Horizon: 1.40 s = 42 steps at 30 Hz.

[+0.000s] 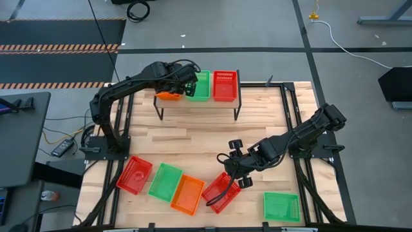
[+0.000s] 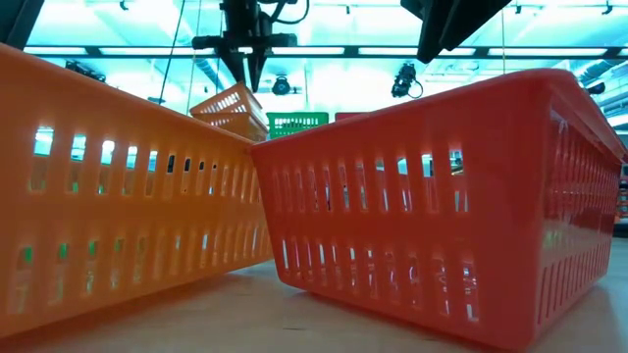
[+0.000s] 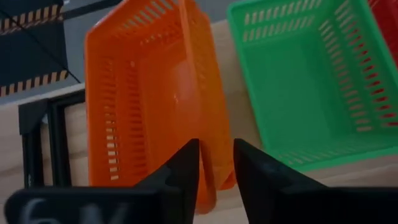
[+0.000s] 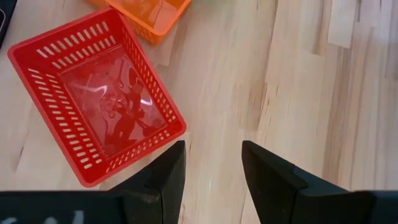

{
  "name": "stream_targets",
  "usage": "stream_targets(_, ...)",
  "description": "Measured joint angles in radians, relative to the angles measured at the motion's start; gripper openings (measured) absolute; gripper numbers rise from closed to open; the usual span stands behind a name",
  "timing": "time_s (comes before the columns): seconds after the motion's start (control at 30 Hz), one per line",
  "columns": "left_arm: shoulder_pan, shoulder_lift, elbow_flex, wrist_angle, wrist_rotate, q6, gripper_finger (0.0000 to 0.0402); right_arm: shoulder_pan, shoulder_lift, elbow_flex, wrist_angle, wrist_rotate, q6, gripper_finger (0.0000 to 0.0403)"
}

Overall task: Stack baskets on shelf by color
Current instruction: Stack the top orange bin on the orange bin on the shelf

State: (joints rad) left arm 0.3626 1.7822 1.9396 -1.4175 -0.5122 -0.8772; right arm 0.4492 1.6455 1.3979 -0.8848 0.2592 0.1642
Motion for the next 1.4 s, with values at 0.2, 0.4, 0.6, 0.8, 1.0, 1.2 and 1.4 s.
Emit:
stream_targets(0.2,0.0,-0.012,0.001,0.02,-0.01,0.051,0.0114,0.0,0.0,0.0,0.0,0.0,0.021,0.0164)
stream_targets(0.4,-0.001,-0.013,0.001,0.022,-0.007,0.053,0.0113,0.0,0.0,0.0,0.0,-0.001,0.047,0.0164)
stream_targets(0.6,-0.001,-0.014,0.001,0.0,-0.007,0.063,0.0098,0.0,0.0,0.0,0.0,-0.001,0.06,0.0164)
stream_targets(0.8,0.006,-0.014,0.001,-0.038,-0.007,0.058,0.0053,0.0,0.0,0.0,0.0,-0.001,0.069,0.0164)
stream_targets(1.0,0.006,-0.015,0.001,-0.033,-0.011,0.058,0.001,0.0,0.0,0.0,0.0,-0.001,0.069,0.0164)
stream_targets(1.2,0.006,-0.015,0.001,-0.033,-0.017,0.051,0.001,0.0,0.0,0.0,0.0,-0.001,0.064,0.0164)
stream_targets(1.4,0.005,-0.015,0.001,-0.035,-0.035,0.039,0.0009,0.0,0.0,0.0,0.0,-0.001,0.063,0.0164)
